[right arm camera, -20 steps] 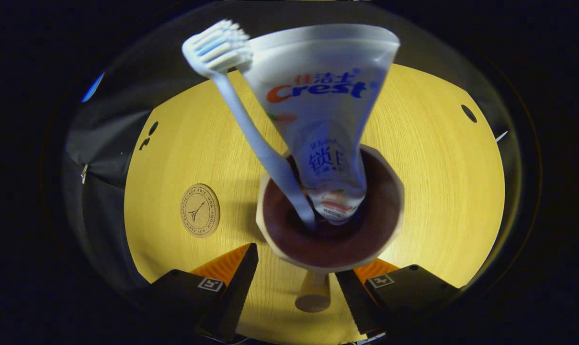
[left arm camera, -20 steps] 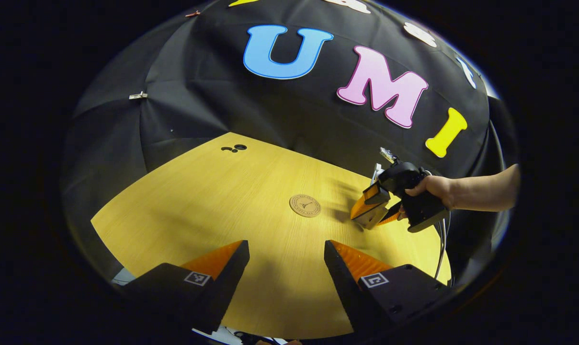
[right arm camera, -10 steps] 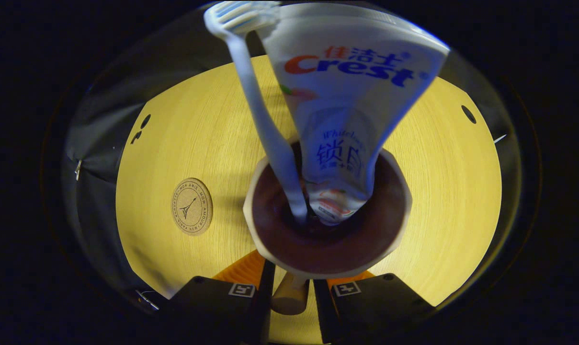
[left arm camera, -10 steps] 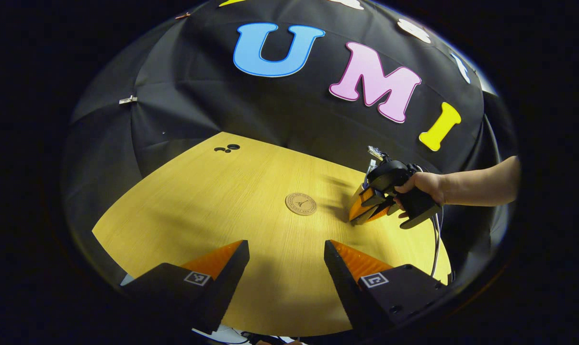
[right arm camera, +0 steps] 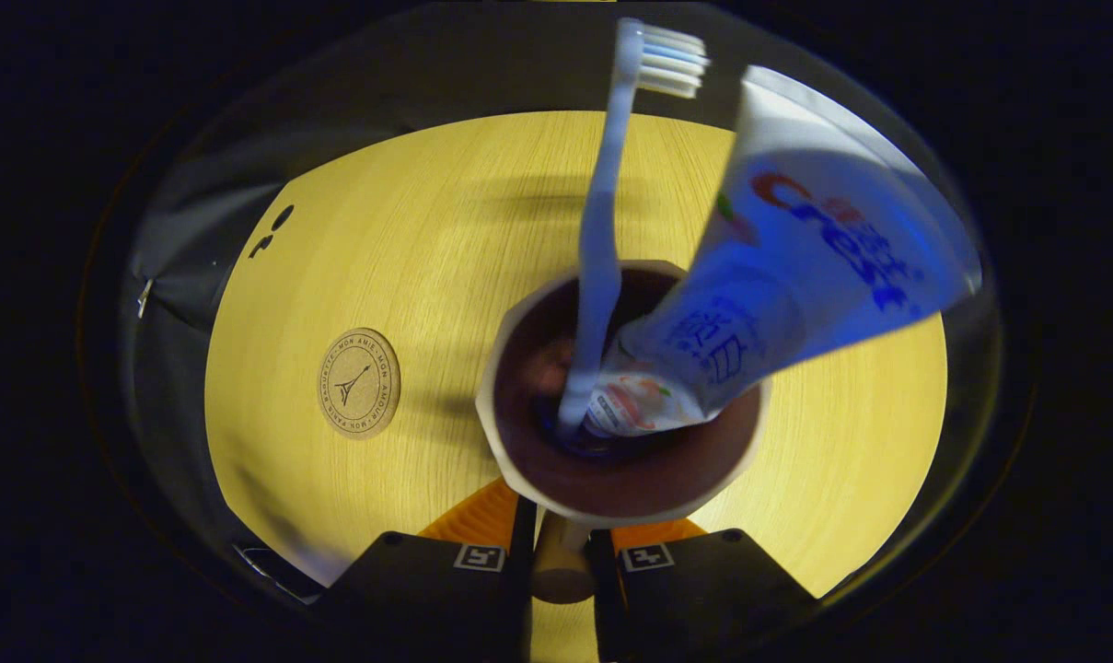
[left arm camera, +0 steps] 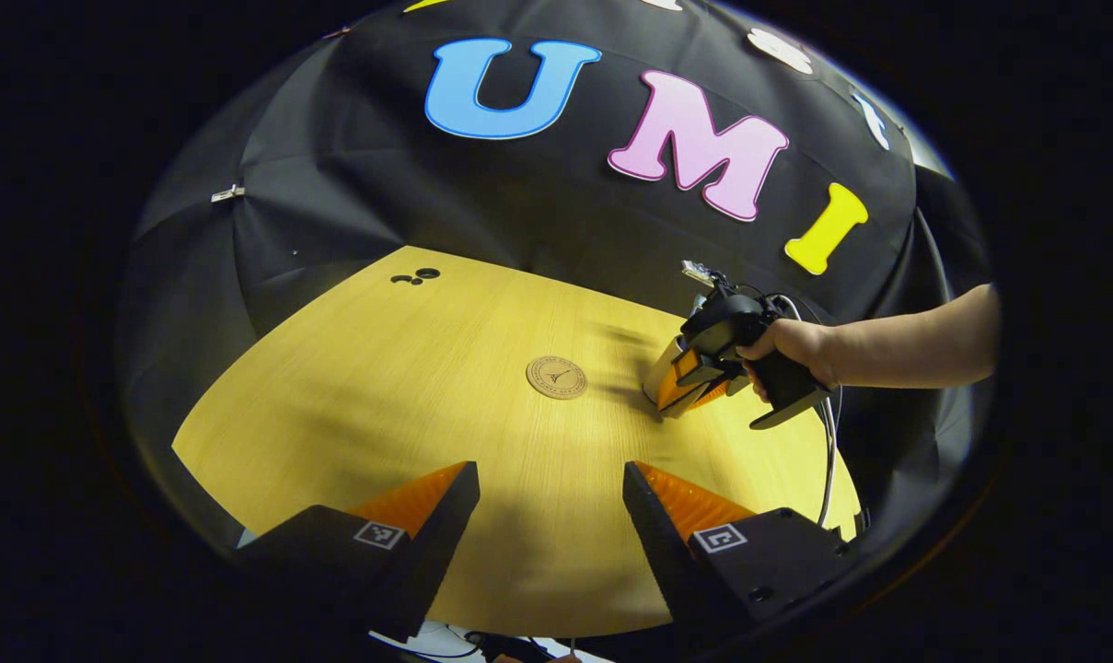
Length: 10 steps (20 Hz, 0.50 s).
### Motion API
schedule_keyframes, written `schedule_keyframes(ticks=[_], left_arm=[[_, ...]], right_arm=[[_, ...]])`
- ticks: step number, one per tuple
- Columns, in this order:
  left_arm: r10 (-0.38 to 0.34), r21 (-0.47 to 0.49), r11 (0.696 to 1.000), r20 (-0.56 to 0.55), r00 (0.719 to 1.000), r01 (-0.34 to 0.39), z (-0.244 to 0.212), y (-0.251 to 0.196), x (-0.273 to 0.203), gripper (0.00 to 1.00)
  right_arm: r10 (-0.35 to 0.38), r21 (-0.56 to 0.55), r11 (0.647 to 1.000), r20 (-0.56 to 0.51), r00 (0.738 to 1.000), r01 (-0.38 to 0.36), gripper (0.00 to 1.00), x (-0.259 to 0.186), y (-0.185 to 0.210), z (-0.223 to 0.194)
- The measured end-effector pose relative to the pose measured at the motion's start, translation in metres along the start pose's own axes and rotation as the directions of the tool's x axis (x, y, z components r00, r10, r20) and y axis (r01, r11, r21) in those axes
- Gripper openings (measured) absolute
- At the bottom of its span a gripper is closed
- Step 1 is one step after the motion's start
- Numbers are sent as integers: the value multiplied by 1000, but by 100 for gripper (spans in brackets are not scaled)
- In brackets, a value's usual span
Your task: Put the toothbrush and toothpaste on the desktop into the cup, then pick up the cup and place it on the coaster on the desktop.
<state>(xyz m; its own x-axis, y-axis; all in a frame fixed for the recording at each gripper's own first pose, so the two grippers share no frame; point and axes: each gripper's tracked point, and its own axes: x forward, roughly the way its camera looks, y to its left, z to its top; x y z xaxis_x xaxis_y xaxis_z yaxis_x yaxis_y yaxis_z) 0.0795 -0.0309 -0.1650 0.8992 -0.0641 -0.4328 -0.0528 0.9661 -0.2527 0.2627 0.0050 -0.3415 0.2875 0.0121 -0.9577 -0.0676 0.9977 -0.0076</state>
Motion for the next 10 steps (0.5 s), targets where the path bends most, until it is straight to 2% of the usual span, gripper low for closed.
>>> schedule_keyframes(ticks=[4,10], left_arm=[[0,14,1000,-5,1000,0,-3,0,-2,98],[16,-7,1000,-8,1000,-16,-11,10,-9,98]], right_arm=[[-15,-28,999,52,999,16,31,-9,1,8],[13,-75,997,84,996,-7,30,-23,27,22]])
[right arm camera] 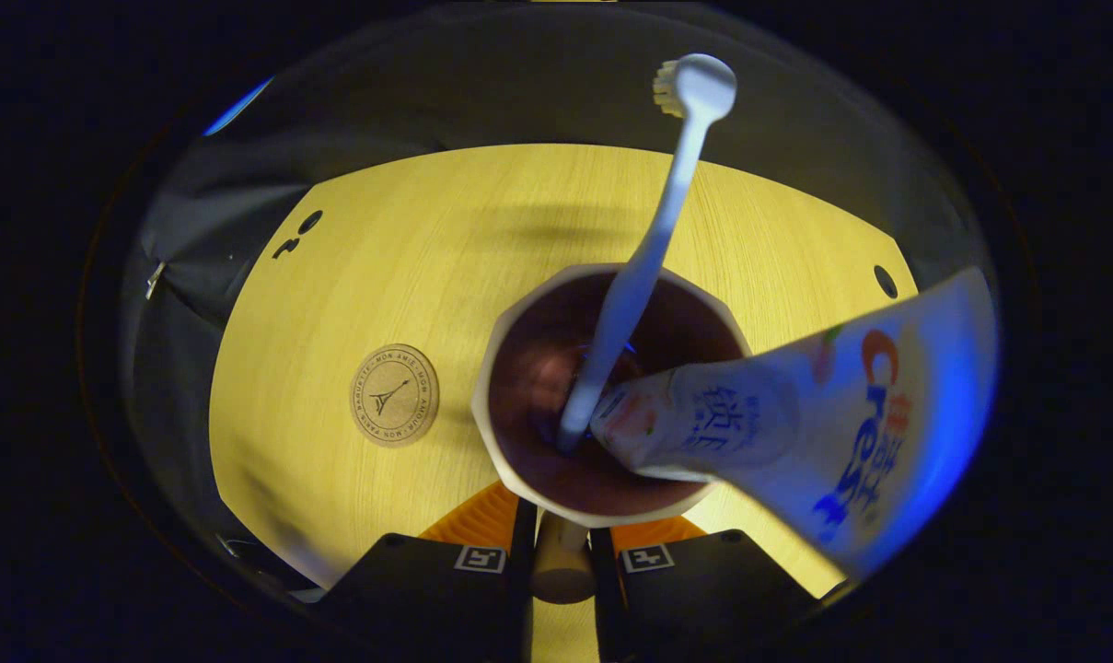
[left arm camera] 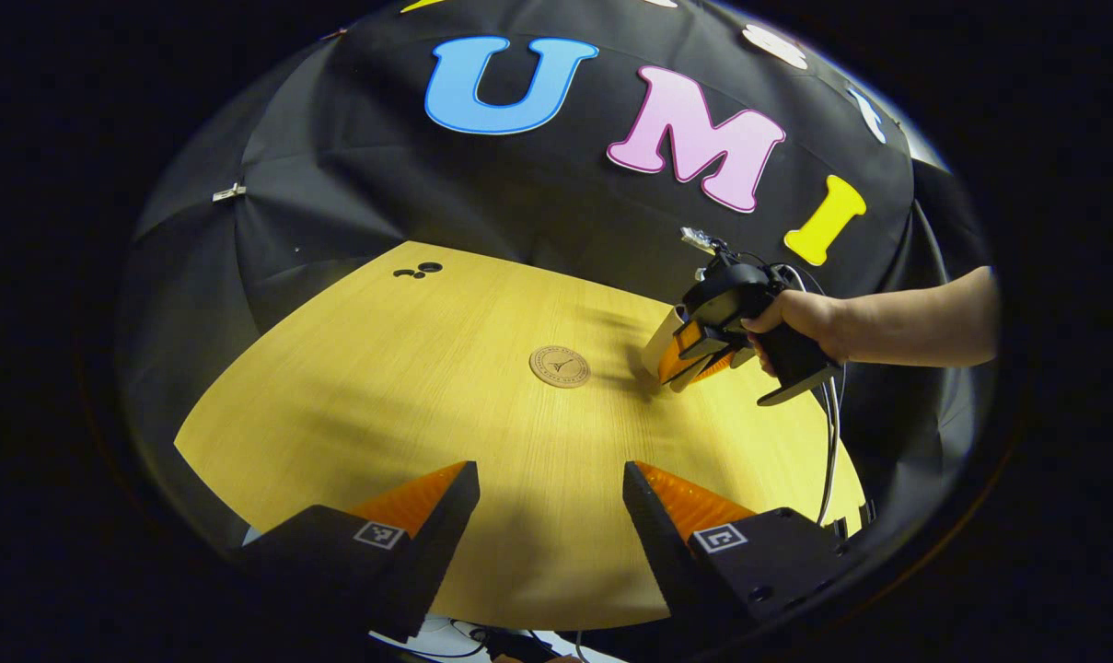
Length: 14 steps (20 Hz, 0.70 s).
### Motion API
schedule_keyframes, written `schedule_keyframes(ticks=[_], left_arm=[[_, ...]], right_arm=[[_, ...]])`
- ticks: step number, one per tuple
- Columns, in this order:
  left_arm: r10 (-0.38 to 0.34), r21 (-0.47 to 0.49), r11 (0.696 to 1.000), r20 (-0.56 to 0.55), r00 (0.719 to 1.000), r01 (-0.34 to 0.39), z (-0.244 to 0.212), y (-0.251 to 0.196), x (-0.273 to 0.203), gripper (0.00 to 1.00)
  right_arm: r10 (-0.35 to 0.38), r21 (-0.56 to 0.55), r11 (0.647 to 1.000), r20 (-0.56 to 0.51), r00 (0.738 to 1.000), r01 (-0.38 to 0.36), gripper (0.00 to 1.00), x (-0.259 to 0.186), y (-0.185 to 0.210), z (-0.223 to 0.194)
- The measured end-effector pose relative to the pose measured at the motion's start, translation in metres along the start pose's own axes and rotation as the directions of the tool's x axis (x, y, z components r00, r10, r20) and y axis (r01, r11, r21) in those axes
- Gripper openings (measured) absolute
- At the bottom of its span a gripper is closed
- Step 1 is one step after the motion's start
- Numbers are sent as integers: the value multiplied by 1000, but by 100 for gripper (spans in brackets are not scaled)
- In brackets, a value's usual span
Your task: Put the toothbrush and toothpaste on the desktop into the cup, then pick up the cup and place it on the coaster on the desktop.
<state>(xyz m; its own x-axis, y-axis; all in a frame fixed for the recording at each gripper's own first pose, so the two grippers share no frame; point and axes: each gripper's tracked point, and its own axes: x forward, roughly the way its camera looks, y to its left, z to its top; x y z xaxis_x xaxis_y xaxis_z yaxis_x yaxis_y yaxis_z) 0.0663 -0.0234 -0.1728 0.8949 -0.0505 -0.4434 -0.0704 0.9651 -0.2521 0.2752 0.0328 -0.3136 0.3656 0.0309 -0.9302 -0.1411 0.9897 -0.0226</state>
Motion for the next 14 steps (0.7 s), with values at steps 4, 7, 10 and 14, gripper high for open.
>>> schedule_keyframes(ticks=[4,7,10,14], left_arm=[[24,-23,999,6,1000,-24,-2,11,-7,98],[42,-39,998,9,999,-41,-5,19,-14,98],[61,-60,996,6,998,-61,-10,27,-19,98],[83,-77,994,0,997,-82,-15,36,-26,98]], right_arm=[[32,-43,999,5,999,-32,30,-1,35,11],[50,-92,995,0,999,-49,30,2,64,14],[65,-136,988,-13,998,-66,30,9,92,14],[76,-185,979,-47,996,-83,30,21,125,8]])
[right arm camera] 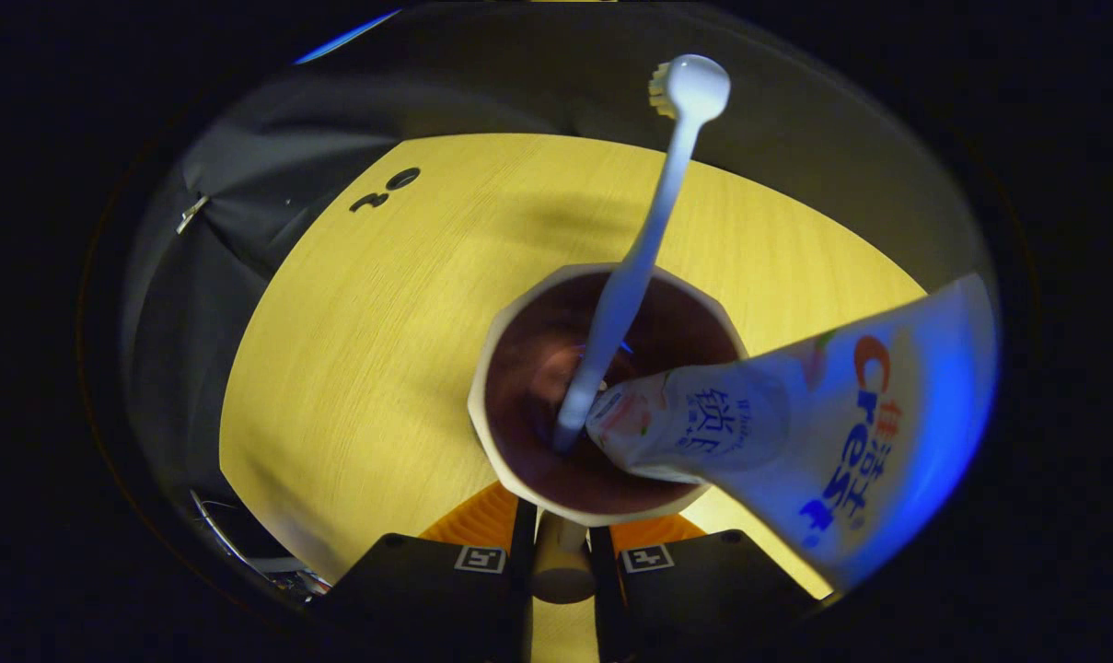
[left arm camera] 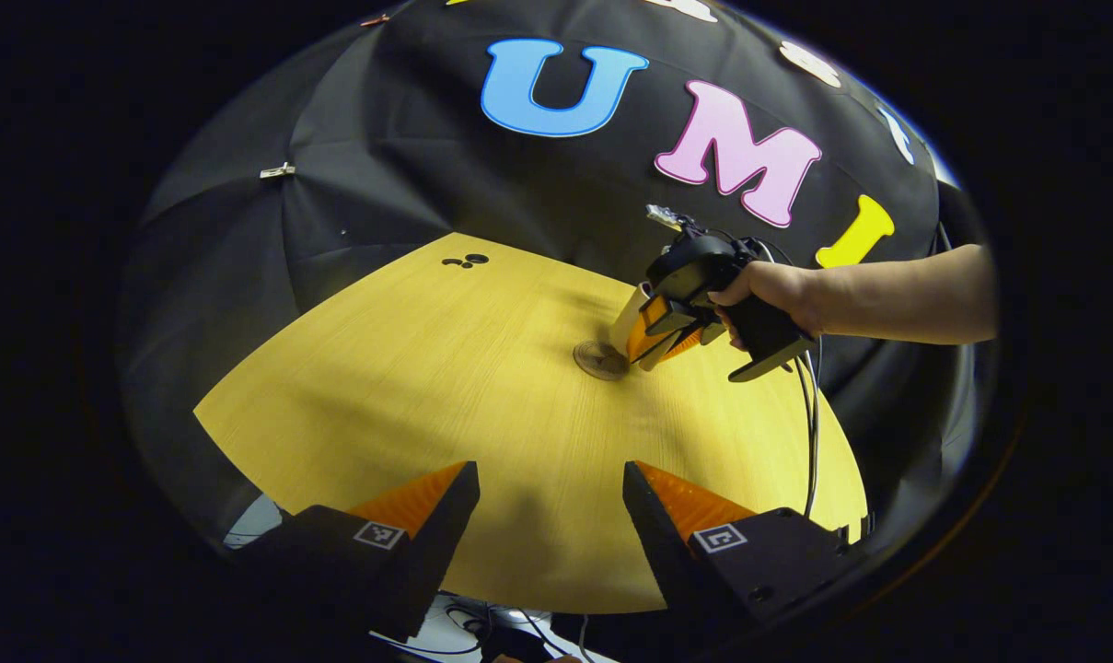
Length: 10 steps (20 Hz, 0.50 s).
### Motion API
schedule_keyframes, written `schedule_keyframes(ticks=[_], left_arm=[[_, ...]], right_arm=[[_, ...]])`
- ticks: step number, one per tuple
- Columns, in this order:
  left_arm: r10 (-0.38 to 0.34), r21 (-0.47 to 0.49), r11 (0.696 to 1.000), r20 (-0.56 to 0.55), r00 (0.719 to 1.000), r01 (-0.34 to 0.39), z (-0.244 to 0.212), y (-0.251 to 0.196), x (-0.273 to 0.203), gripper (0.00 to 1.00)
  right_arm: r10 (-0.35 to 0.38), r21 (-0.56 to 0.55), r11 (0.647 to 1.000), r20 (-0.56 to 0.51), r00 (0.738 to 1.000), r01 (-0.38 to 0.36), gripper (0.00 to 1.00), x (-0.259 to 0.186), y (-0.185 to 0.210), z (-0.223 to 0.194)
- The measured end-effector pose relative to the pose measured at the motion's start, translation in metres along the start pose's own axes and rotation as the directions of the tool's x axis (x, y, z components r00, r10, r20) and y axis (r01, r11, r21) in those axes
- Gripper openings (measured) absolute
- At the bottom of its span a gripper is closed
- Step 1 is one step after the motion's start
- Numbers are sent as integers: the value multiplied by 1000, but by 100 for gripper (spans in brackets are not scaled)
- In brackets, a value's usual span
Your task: Put the toothbrush and toothpaste on the desktop into the cup, then pick up the cup and place it on the coaster on the desktop.
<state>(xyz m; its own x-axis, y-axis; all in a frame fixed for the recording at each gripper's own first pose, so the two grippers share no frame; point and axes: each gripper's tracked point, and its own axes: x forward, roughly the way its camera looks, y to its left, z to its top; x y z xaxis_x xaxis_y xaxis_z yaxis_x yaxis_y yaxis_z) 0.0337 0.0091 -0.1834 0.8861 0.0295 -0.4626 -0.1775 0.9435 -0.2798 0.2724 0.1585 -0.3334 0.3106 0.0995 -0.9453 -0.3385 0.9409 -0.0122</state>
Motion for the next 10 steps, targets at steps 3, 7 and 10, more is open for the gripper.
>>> schedule_keyframes(ticks=[3,7,10], left_arm=[[19,-10,1000,-3,1000,-19,-2,8,-2,98],[21,-33,999,7,1000,-21,1,12,-3,98],[25,-30,999,7,1000,-25,-1,16,-4,98]], right_arm=[[-11,-36,999,-6,1000,11,30,3,5,-4],[-30,-60,998,-27,999,28,30,10,9,-8],[-38,-62,997,-29,999,36,30,9,8,-7]])
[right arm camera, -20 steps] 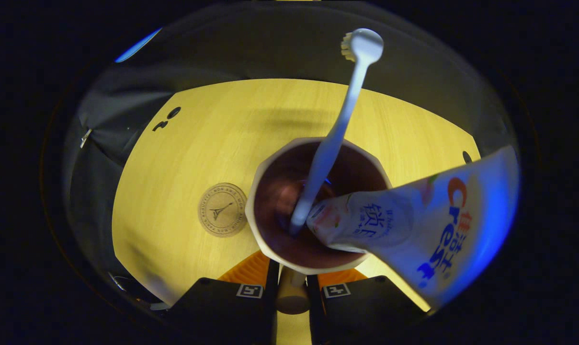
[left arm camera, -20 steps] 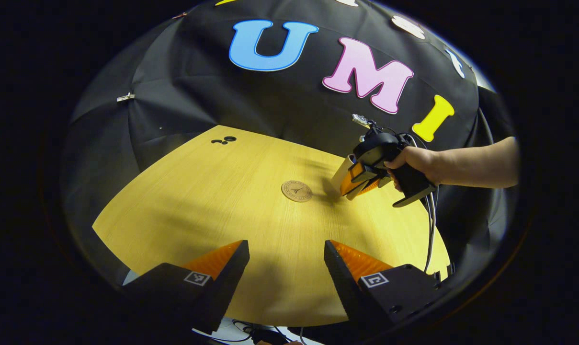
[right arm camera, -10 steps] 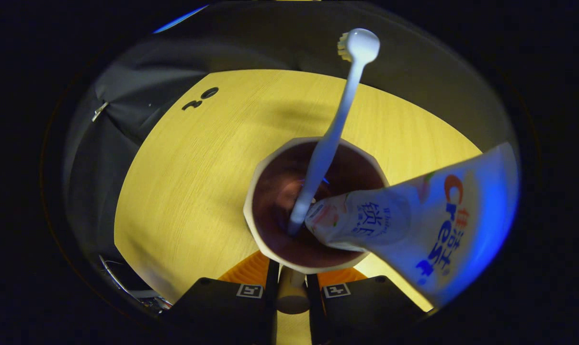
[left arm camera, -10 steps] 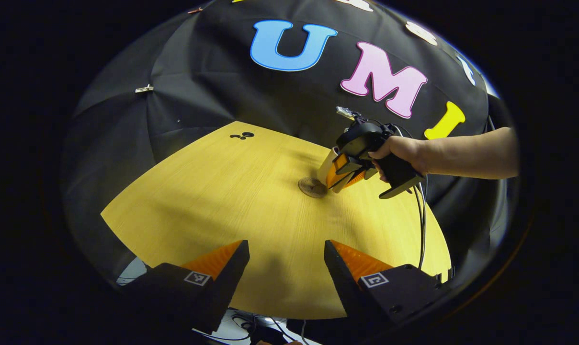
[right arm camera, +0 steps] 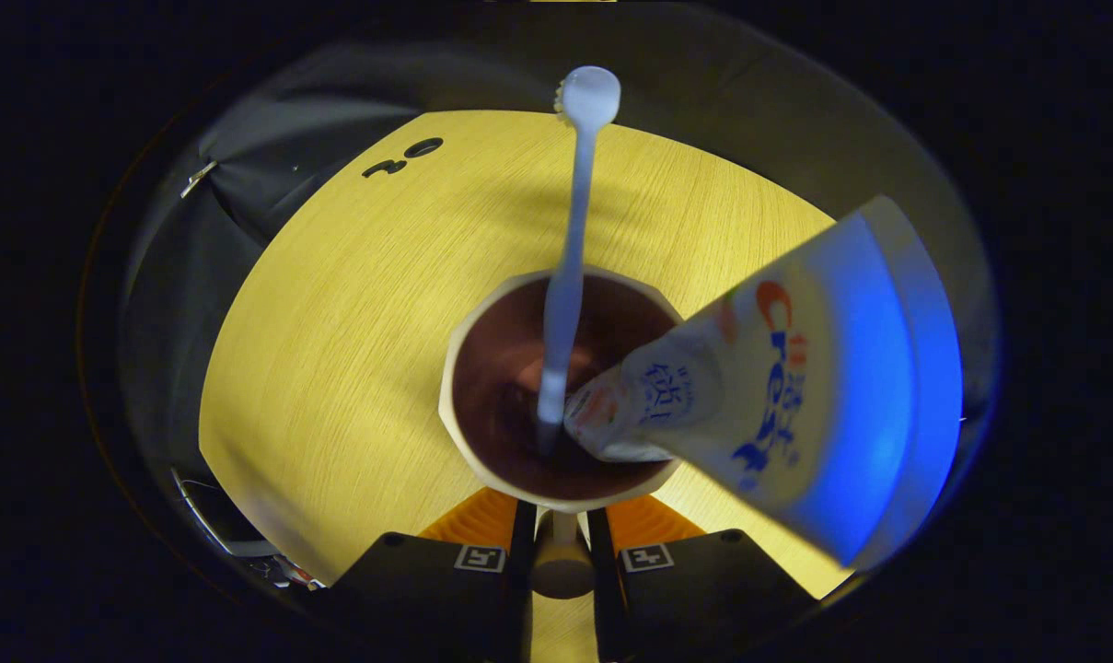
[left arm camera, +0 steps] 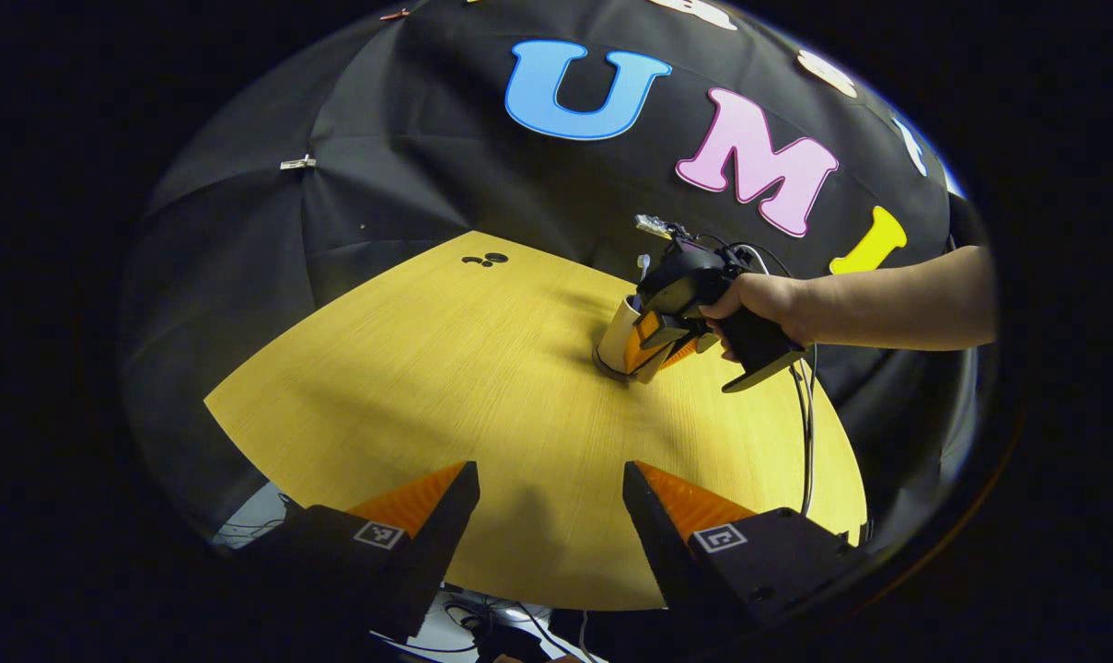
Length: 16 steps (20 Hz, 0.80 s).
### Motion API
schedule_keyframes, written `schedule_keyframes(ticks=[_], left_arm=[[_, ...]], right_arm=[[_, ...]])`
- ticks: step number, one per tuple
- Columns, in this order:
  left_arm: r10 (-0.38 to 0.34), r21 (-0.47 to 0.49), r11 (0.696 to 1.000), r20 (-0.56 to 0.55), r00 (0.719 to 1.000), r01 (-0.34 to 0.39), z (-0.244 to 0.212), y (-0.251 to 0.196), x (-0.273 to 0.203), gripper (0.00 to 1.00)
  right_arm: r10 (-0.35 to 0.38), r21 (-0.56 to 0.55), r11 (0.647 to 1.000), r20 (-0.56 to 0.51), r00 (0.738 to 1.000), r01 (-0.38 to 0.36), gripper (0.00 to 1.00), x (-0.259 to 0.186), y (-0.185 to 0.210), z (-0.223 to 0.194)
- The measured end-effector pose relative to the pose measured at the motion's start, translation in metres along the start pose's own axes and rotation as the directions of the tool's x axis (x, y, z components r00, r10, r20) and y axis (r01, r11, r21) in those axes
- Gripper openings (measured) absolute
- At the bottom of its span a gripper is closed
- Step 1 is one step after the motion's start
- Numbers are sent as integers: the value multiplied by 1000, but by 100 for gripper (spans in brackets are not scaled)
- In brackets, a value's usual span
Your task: Put the toothbrush and toothpaste on the desktop into the cup, then pick up the cup and place it on the coaster on the desktop.
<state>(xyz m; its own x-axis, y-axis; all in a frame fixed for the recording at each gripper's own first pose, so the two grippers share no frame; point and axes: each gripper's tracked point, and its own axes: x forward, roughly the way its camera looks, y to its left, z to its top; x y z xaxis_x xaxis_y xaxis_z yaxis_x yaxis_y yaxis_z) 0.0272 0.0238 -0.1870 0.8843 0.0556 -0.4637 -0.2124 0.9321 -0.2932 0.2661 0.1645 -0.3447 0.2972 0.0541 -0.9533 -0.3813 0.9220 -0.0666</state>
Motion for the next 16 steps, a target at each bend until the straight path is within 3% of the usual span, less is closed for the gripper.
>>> schedule_keyframes(ticks=[3,4,5,6,9,10,12,15,16], left_arm=[[6,0,1000,-4,1000,-6,-1,3,0,98],[6,-1,1000,-6,1000,-6,-2,4,1,98],[7,1,1000,-6,1000,-7,-2,4,0,98],[8,3,1000,-4,1000,-8,-2,5,0,98],[9,7,1000,0,1000,-9,-3,6,-3,98],[8,7,1000,-1,1000,-8,-3,6,-3,98],[5,8,1000,2,1000,-5,-4,5,-4,98],[-5,13,1000,9,1000,5,-2,2,-8,98],[-10,18,1000,12,1000,10,-1,1,-8,98]], right_arm=[[-10,-21,1000,-3,1000,10,30,2,-1,-3],[-10,-21,1000,-8,1000,10,25,3,-1,-3],[-7,-15,1000,-15,1000,7,37,3,0,-4],[-5,-6,1000,-20,1000,5,31,3,1,-4],[6,10,1000,-4,1000,-6,33,-1,3,0],[16,18,1000,-1,1000,-16,27,-4,4,0],[39,28,999,3,999,-39,47,-12,7,0],[38,32,999,36,999,-39,58,-25,2,0],[42,37,998,45,998,-44,74,-32,0,0]])
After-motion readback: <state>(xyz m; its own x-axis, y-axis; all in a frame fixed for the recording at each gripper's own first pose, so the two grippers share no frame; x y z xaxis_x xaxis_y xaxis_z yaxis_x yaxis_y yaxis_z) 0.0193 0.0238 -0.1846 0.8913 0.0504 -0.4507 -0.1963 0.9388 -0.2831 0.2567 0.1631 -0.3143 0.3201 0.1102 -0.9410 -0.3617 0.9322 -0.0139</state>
